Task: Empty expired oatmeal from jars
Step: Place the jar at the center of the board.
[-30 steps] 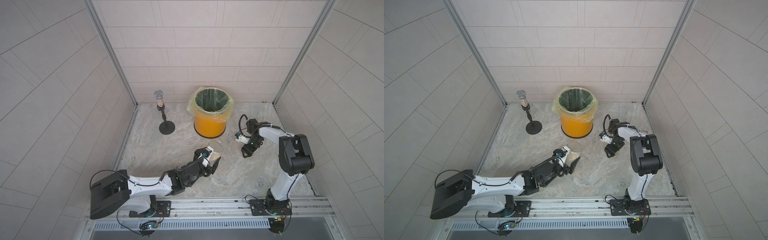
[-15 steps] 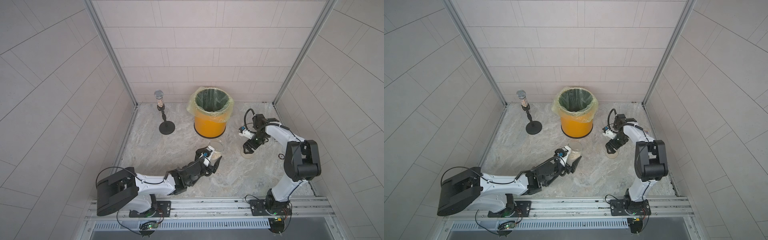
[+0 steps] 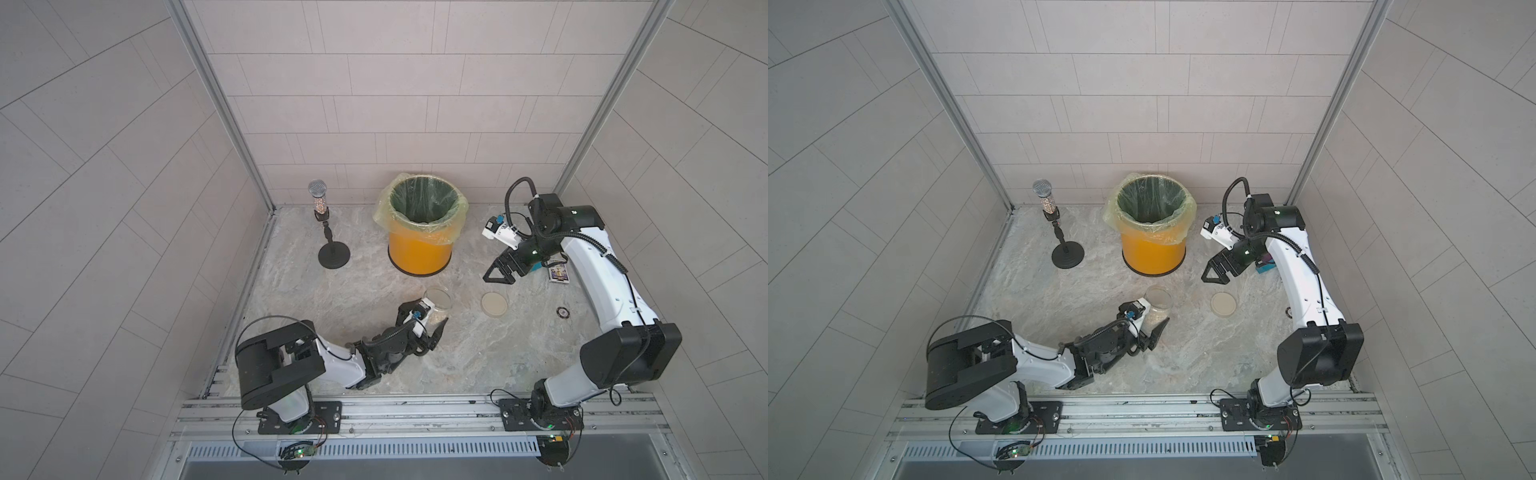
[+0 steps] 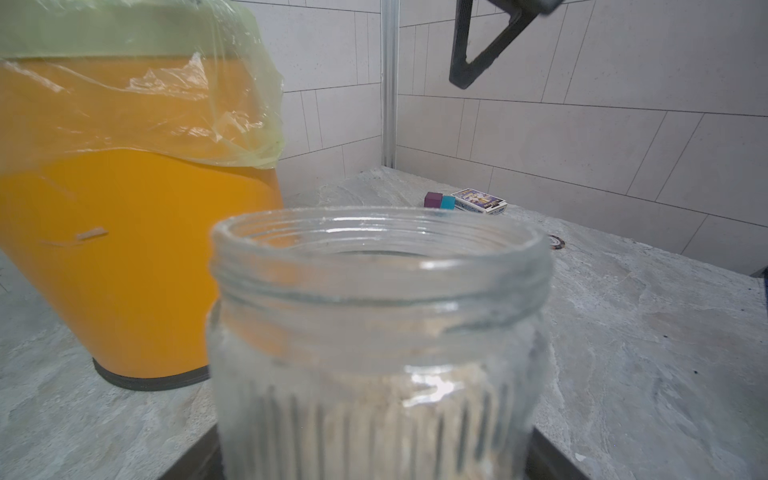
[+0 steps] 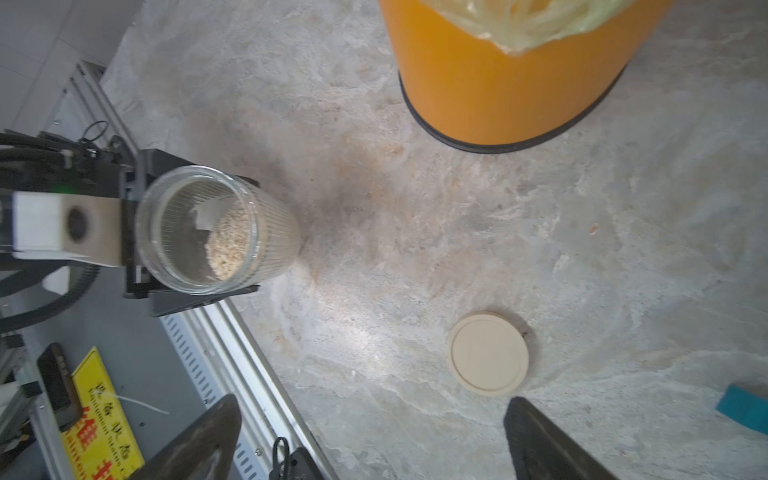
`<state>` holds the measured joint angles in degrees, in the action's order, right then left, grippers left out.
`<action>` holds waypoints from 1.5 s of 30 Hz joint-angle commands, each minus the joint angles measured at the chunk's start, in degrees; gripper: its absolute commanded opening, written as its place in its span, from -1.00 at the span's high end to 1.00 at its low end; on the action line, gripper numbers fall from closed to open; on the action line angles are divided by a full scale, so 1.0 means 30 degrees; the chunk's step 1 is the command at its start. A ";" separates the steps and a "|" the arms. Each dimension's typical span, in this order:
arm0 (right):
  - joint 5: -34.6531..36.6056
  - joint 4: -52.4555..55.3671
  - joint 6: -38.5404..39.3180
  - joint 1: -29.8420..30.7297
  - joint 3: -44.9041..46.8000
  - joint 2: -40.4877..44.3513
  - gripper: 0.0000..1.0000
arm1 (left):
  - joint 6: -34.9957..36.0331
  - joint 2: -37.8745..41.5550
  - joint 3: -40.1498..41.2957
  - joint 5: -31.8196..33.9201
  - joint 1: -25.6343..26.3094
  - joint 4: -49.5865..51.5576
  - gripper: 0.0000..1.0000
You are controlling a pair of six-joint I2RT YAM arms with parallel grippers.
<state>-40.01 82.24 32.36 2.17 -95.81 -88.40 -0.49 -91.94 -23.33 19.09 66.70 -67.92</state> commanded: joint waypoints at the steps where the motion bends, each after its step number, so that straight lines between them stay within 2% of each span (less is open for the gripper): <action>1: -0.1248 0.2277 -0.0034 0.0561 -0.0203 -0.0025 -1.00 | -0.0152 -0.0029 -0.0845 -0.0517 -0.0070 -0.3259 1.00; 10: 0.0345 0.0597 -0.2430 0.3254 0.0614 -0.0270 -0.77 | -0.0469 -0.1057 -0.2041 -0.1375 0.0001 -0.3258 1.00; 21: 0.2074 -0.0831 -0.3680 0.5298 0.1012 -0.0836 -0.65 | -0.0697 -0.1666 -0.2623 -0.1773 0.0118 -0.3171 1.00; 26: 0.2617 -0.1026 -0.3755 0.5913 0.1131 -0.1519 -0.45 | -0.0716 -0.1783 -0.2710 -0.1793 0.0147 -0.3168 1.00; 30: 0.3007 -0.1150 -0.3805 0.6201 0.1091 -0.2104 -0.21 | -0.0766 -0.1944 -0.2799 -0.1776 0.0151 -0.3163 1.00; 35: 0.3434 -0.1070 -0.3799 0.6609 0.1055 -0.2464 -0.01 | -0.0746 -0.2103 -0.2887 -0.1765 0.0146 -0.3157 1.00; 37: 0.3496 -0.1189 -0.3865 0.6672 0.1109 -0.2456 0.31 | -0.0752 -0.2135 -0.2914 -0.1736 0.0149 -0.3159 1.00; 40: 0.3759 -0.1333 -0.3904 0.6829 0.1238 -0.2481 0.50 | -0.0719 -0.2193 -0.2916 -0.1724 0.0143 -0.3134 1.00; 43: 0.4080 -0.1431 -0.3902 0.6980 0.1496 -0.2571 0.87 | -0.0719 -0.2267 -0.2901 -0.1620 0.0148 -0.3141 1.00; 45: 0.4132 -0.1439 -0.3918 0.7038 0.1577 -0.2669 0.99 | -0.0779 -0.2409 -0.2916 -0.1533 0.0149 -0.3141 1.00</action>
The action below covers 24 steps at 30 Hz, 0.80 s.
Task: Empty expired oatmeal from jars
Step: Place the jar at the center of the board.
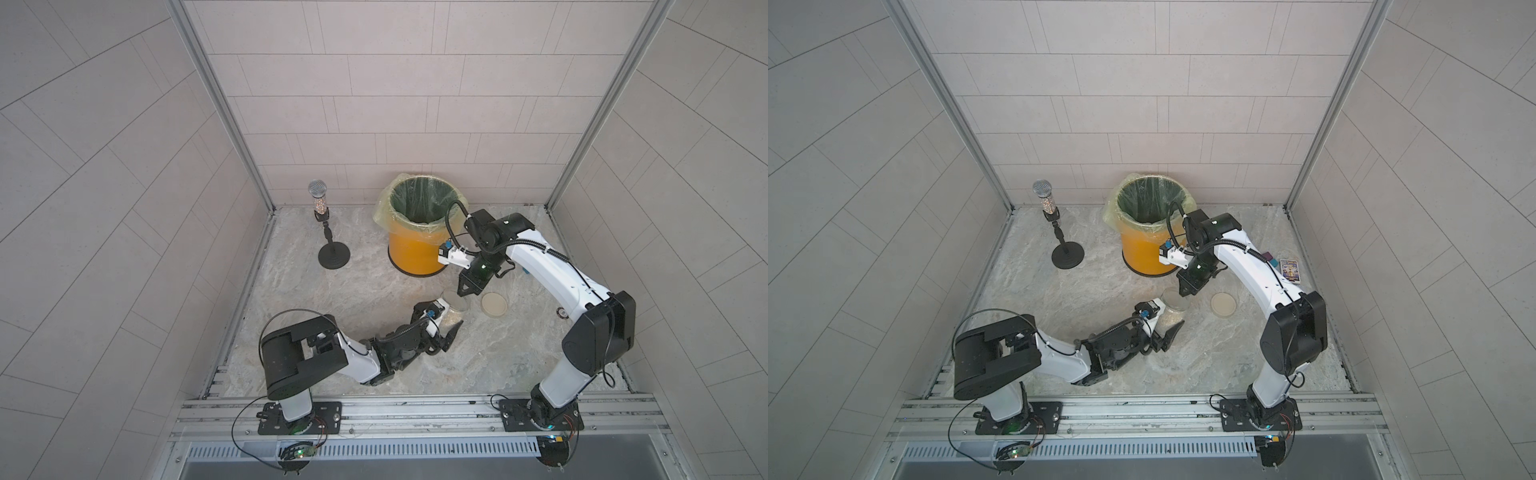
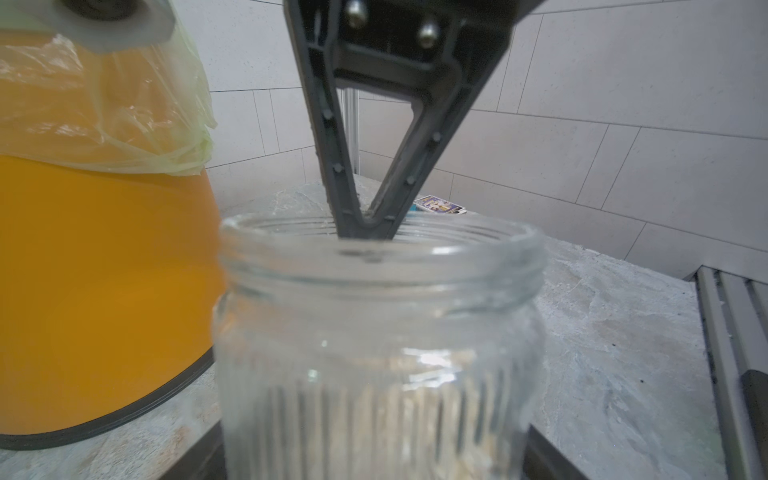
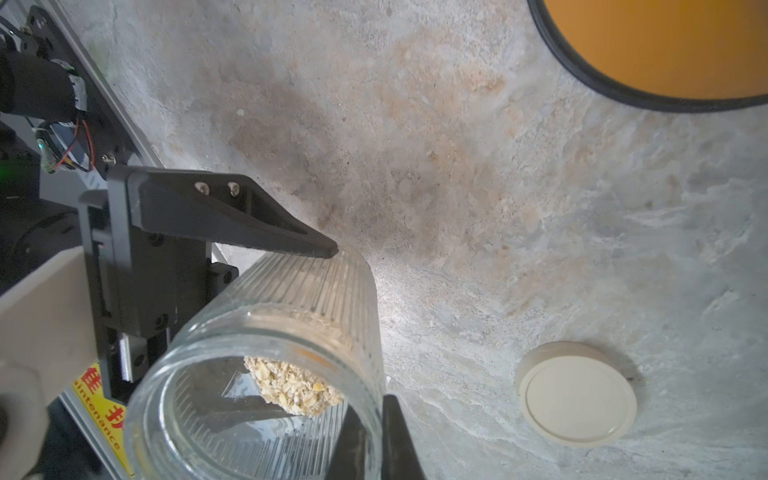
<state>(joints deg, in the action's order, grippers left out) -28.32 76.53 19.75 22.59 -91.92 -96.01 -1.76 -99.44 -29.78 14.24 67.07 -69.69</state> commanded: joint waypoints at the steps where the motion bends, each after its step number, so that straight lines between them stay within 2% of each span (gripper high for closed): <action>1: 0.0275 0.0392 0.0272 0.0260 0.0375 -0.0122 1.00 | -0.0371 -0.0027 -0.0767 0.0085 -0.0018 -0.2553 1.00; 10: 0.1746 -0.0698 -0.0286 0.0877 0.1148 -0.0017 1.00 | -0.0529 -0.1337 -0.1082 0.0480 -0.0065 -0.2706 1.00; 19: 0.3414 -0.1905 -0.1331 0.1039 0.1019 -0.0480 1.00 | -0.0914 -0.2976 -0.1958 0.0730 -0.0650 -0.2739 0.33; 24: 0.4402 -0.2635 -0.1836 0.1193 0.1280 -0.0659 1.00 | -0.0983 -0.3959 -0.2253 0.0883 -0.0821 -0.2755 0.11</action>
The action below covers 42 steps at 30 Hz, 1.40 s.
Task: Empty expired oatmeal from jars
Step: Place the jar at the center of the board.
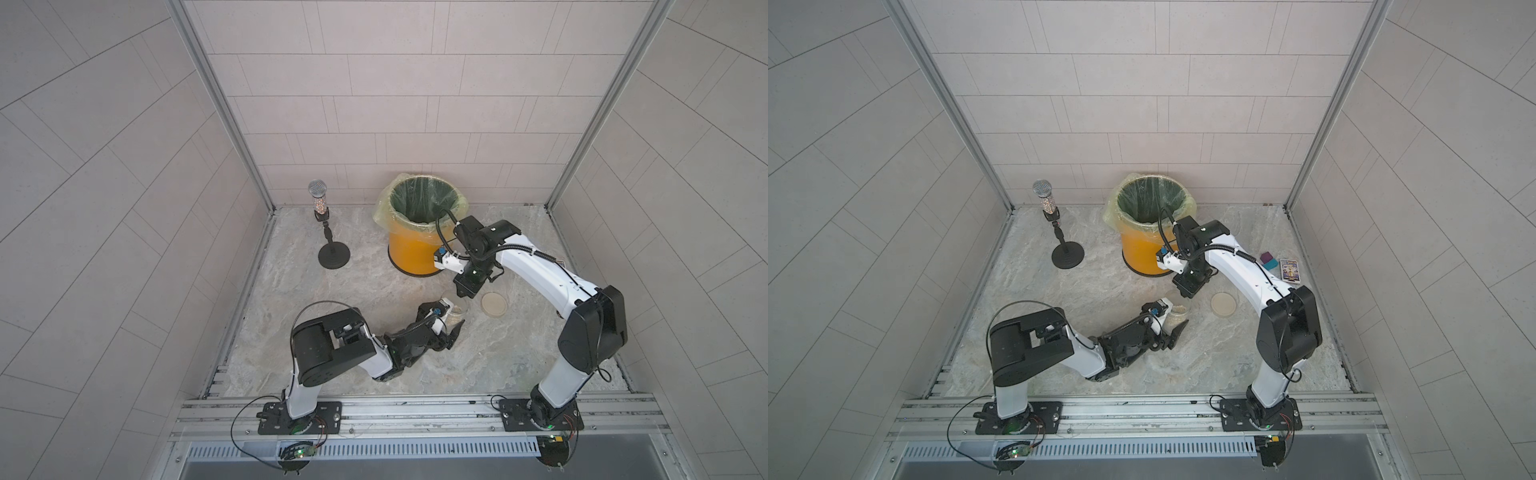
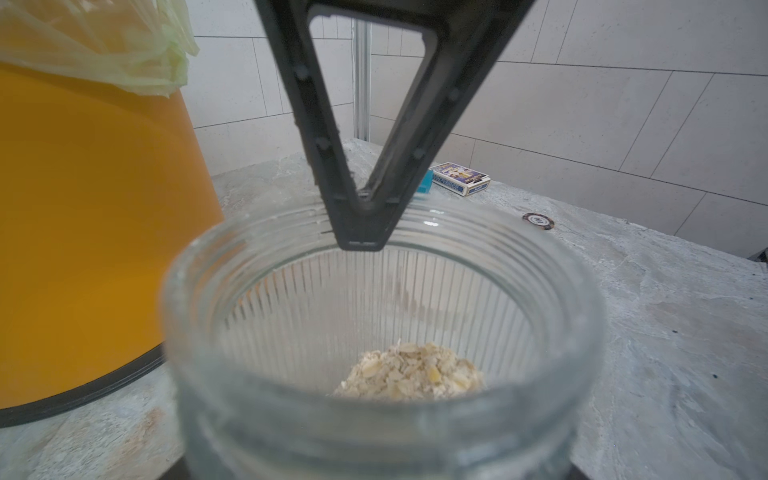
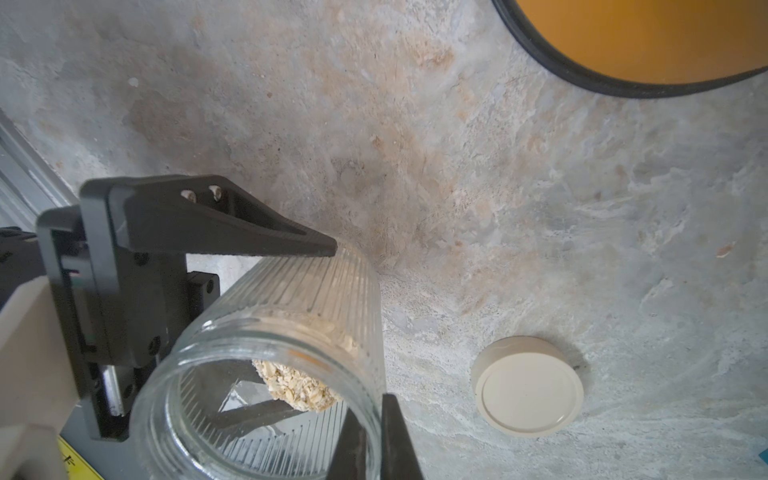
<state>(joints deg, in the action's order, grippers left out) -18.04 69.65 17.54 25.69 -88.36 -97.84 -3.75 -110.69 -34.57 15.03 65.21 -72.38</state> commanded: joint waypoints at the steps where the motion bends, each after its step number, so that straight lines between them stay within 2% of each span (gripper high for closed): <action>1: 0.1225 -0.0469 -0.1180 0.0196 0.0140 -0.0153 1.00 | -0.0344 -0.0375 -0.0745 0.0616 -0.0266 -0.1845 0.11; 4: 0.1609 -0.0739 -0.1283 0.0245 0.0141 -0.0378 1.00 | -0.0507 -0.0714 -0.0949 0.0716 -0.0350 -0.1889 0.05; 9: 0.2283 -0.1169 -0.1420 0.0414 0.0148 -0.0488 1.00 | -0.0526 -0.0983 -0.1044 0.0704 -0.0438 -0.1889 -0.23; 11: 0.2468 -0.1321 -0.1527 0.0503 0.0235 -0.0492 1.00 | -0.0582 -0.0931 -0.0933 0.0789 -0.0463 -0.1889 -0.29; 13: 0.2724 -0.1410 -0.1540 0.0645 0.0370 -0.0575 1.00 | -0.0661 -0.0826 -0.0736 0.0807 -0.0467 -0.1886 -0.47; 15: 0.2822 -0.1503 -0.1570 0.0665 0.0541 -0.0689 1.00 | -0.0872 -0.0709 -0.0499 0.0849 -0.0467 -0.1859 -0.86; 17: 0.2835 -0.1720 -0.1650 0.0690 0.0722 -0.0782 1.00 | -0.1005 -0.0580 -0.0318 0.0844 -0.0474 -0.1859 -0.99; 23: 0.2648 -0.1884 -0.1873 0.0723 0.0712 -0.1072 1.00 | -0.1341 -0.0101 0.0393 0.0915 -0.0467 -0.1816 -0.99; 28: 0.2133 -0.1960 -0.1891 0.0748 0.0739 -0.0971 1.00 | -0.1893 0.1650 0.1719 0.1187 -0.0446 -0.1768 -0.99; 29: 0.1880 -0.1893 -0.1821 0.0744 0.0713 -0.0982 0.94 | -0.2067 0.2172 0.2070 0.1280 -0.0436 -0.1696 -0.99; 33: 0.1343 -0.1769 -0.1749 0.0752 0.0682 -0.1147 0.19 | -0.2591 0.4865 0.2791 0.1439 -0.0397 0.0771 -0.99; 35: 0.1324 -0.1769 -0.1658 0.0750 0.0703 -0.1114 -0.06 | -0.2646 0.6200 0.2712 0.1294 -0.0329 0.2790 -0.99; 37: 0.1264 -0.1829 -0.1657 0.0751 0.0741 -0.0929 -0.19 | -0.2703 0.7364 0.2554 0.1399 -0.0299 0.4730 -0.99; 42: 0.0282 -0.1745 -0.1770 0.0737 0.0301 -0.0454 -0.36 | -0.2593 0.9784 0.1481 0.1233 -0.0303 0.9557 -0.99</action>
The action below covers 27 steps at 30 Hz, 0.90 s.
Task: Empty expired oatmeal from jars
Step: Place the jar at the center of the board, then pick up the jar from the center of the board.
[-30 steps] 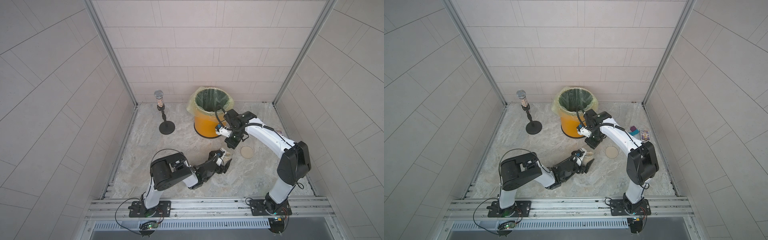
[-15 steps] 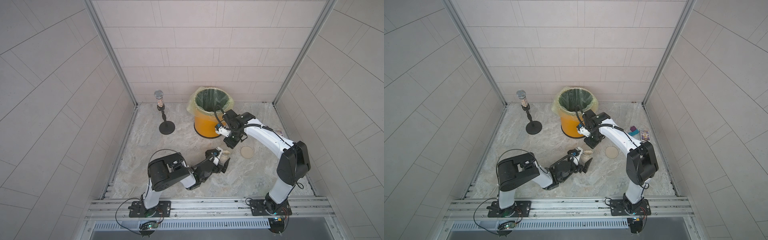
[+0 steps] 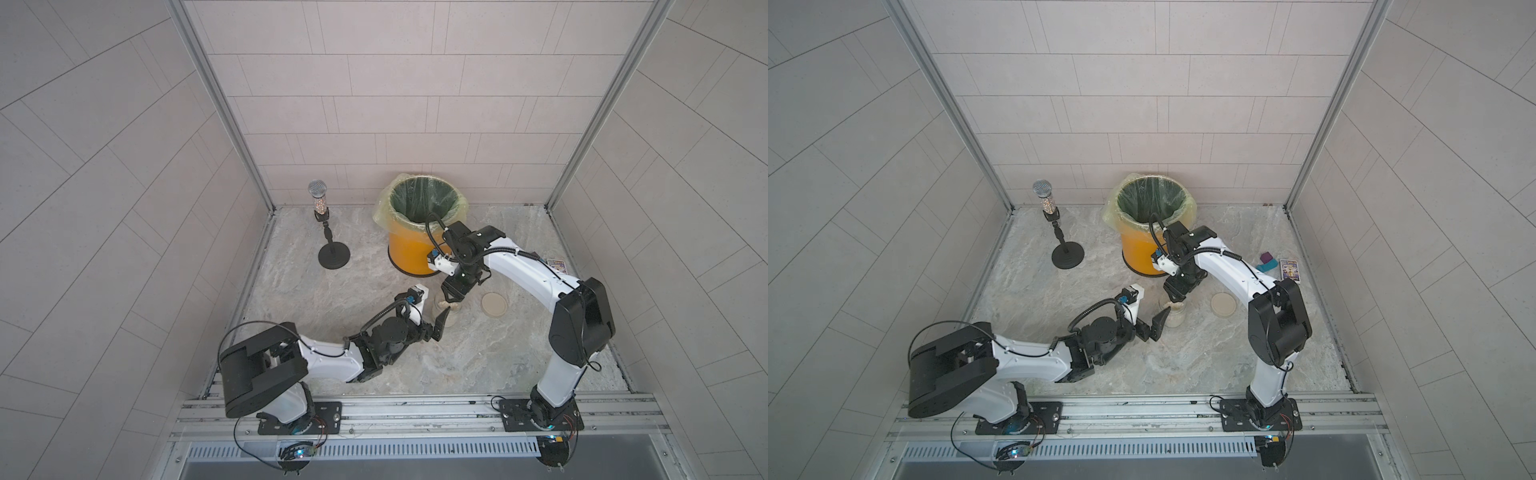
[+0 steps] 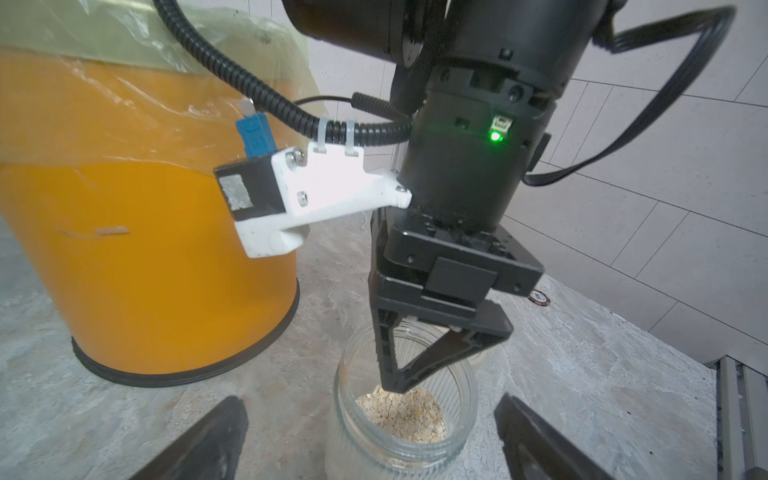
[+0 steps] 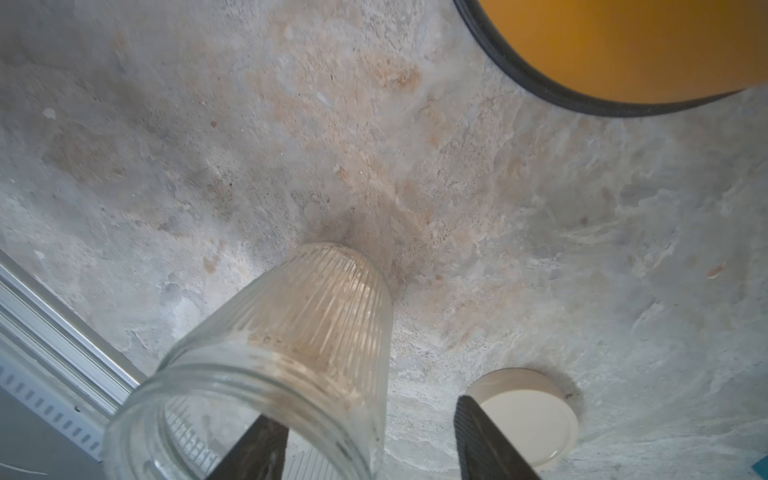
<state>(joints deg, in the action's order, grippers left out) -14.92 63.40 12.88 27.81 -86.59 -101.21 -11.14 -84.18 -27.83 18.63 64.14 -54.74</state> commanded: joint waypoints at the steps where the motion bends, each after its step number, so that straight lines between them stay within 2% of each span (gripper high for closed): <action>1: -0.1001 0.0411 -0.0281 0.0036 -0.0480 0.0754 -0.40 | -0.0158 0.1307 -0.0974 0.0059 0.0037 0.4435 -0.99; 6: -0.1110 0.1254 -0.0421 0.0045 -0.1752 0.0988 -0.61 | -0.0694 0.3011 -0.2638 0.0437 -0.0036 0.9207 -0.99; 10: -0.1086 0.1544 -0.0226 -0.0176 -0.1933 0.1627 -0.99 | -0.0795 0.3788 -0.3609 -0.0038 -0.0136 1.1403 -1.00; 19: -0.1542 0.2086 0.0568 -0.2086 -0.1261 0.4014 -0.99 | -0.2335 0.4683 -0.5559 -0.1459 -0.0946 1.5418 -0.99; 27: -0.2629 0.0510 0.1915 -0.4131 0.1805 0.7217 -0.99 | -0.3817 0.2564 -0.9057 -0.3867 -0.2547 2.0258 -0.99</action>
<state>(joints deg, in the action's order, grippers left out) -20.18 66.00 16.14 16.21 -84.18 -82.32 -19.81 -74.06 -51.59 10.44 58.04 -2.24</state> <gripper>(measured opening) 0.995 0.996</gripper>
